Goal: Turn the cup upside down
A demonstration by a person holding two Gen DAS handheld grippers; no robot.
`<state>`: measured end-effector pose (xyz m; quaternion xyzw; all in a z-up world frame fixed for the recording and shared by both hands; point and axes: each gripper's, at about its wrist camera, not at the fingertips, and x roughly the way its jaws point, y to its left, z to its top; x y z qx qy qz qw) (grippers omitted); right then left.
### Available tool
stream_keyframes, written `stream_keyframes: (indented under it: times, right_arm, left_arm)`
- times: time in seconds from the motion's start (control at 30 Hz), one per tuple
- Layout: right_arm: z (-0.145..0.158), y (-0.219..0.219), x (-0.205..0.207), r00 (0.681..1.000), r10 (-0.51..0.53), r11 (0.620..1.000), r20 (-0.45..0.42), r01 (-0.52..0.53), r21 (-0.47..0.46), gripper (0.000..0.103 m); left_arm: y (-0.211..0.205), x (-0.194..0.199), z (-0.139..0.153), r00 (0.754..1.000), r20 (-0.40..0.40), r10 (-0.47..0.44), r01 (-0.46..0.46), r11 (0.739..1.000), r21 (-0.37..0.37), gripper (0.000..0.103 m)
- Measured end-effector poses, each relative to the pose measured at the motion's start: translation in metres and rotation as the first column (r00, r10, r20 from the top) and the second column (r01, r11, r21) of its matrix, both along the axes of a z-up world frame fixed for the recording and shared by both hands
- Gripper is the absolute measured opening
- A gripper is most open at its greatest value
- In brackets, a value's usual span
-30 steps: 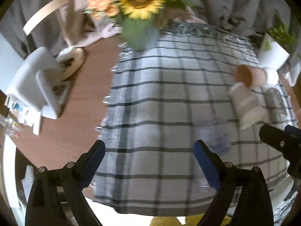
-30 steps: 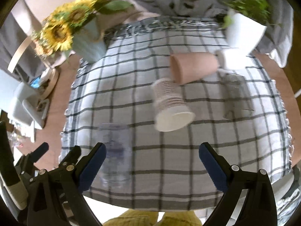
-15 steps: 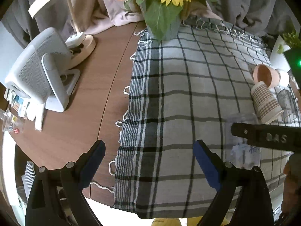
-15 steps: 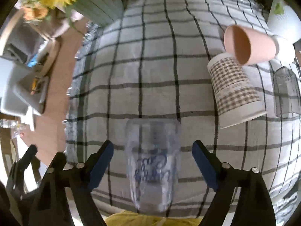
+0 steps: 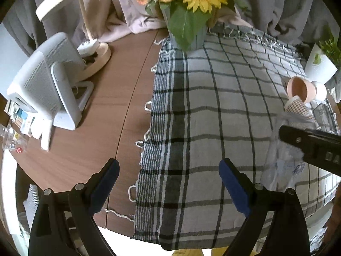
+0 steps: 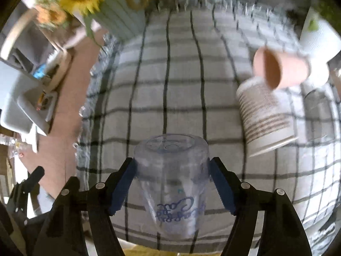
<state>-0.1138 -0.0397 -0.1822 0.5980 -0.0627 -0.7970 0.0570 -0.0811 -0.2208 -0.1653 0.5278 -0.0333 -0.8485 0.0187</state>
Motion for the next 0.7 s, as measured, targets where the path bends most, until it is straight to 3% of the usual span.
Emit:
stream_keyframes:
  times: [0.17,0.23,0.7]
  right_arm:
    - [0.031,0.002,0.009,0.984,-0.008,0.999,-0.179,0.015,0.041,0.071]
    - [0.031,0.002,0.006,0.977,-0.018,0.999,-0.211,0.028,0.042,0.071]
    - [0.022,-0.003,-0.008,0.979,-0.002,0.997,-0.202,0.017,0.072,0.072]
  left_arm:
    - [0.001,0.001,0.008,0.999,-0.037,-0.002,0.002,1.000,0.000,0.096]
    - [0.003,0.002,0.008,0.999,-0.039,-0.007,0.006,1.000,-0.009,0.096]
    - [0.009,0.002,0.004,1.000,-0.020,-0.012,0.012,1.000,0.000,0.096]
